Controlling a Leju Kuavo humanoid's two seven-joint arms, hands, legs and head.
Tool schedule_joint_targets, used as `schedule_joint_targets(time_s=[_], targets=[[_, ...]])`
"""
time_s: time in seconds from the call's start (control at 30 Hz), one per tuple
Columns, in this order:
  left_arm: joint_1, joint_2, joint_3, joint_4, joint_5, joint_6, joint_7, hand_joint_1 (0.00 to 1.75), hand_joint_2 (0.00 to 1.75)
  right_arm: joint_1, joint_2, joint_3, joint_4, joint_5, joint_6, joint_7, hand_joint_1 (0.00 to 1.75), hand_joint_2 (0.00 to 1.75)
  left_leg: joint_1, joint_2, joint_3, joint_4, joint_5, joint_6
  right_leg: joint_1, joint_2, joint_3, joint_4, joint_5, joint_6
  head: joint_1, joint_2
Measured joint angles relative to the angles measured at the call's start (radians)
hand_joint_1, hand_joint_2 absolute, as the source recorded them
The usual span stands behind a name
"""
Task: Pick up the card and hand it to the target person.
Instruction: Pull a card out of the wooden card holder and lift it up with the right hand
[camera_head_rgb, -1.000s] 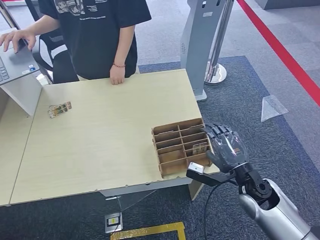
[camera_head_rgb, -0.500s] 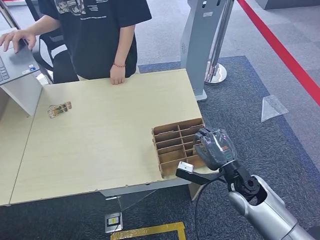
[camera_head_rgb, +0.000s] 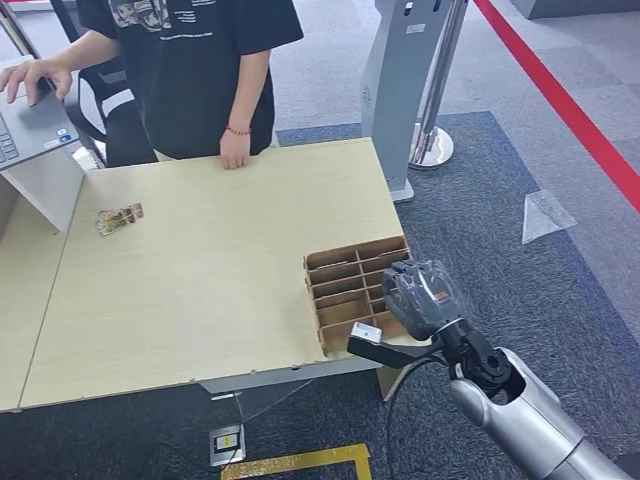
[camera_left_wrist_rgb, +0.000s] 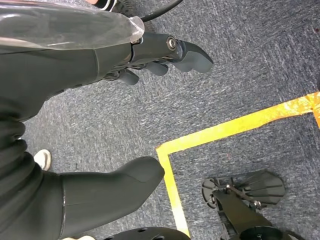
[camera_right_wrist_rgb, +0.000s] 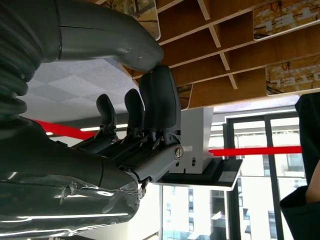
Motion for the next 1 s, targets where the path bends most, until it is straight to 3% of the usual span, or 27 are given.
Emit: schedule_joint_targets(time_s=[0.1, 0.23, 0.43, 1.0], targets=[[0.000, 0.000, 0.000, 0.000, 0.000, -0.001, 0.000, 0.00, 1.75, -0.005, 0.000, 0.003, 0.018, -0.012, -0.009, 0.000, 1.19, 1.75, 0.000, 0.000, 0.000, 0.000, 0.000, 0.000, 0.000, 0.000, 0.000, 0.000, 0.000, 0.000, 0.000, 0.000], [0.000, 0.000, 0.000, 0.000, -0.003, -0.004, 0.000, 0.00, 1.75, -0.012, 0.000, 0.002, 0.041, -0.019, -0.030, 0.007, 1.40, 1.75, 0.000, 0.000, 0.000, 0.000, 0.000, 0.000, 0.000, 0.000, 0.000, 0.000, 0.000, 0.000, 0.000, 0.000], [0.000, 0.000, 0.000, 0.000, -0.005, -0.004, 0.002, 0.00, 1.75, -0.024, 0.000, -0.008, 0.050, -0.011, -0.040, 0.021, 1.55, 1.75, 0.000, 0.000, 0.000, 0.000, 0.000, 0.000, 0.000, 0.000, 0.000, 0.000, 0.000, 0.000, 0.000, 0.000], [0.001, 0.000, 0.000, 0.000, -0.018, -0.011, 0.019, 0.00, 1.75, -0.043, -0.002, -0.060, 0.014, 0.023, -0.030, 0.033, 0.86, 1.75, 0.000, 0.000, 0.000, 0.000, 0.000, 0.000, 0.000, 0.000, 0.000, 0.000, 0.000, 0.000, 0.000, 0.000]])
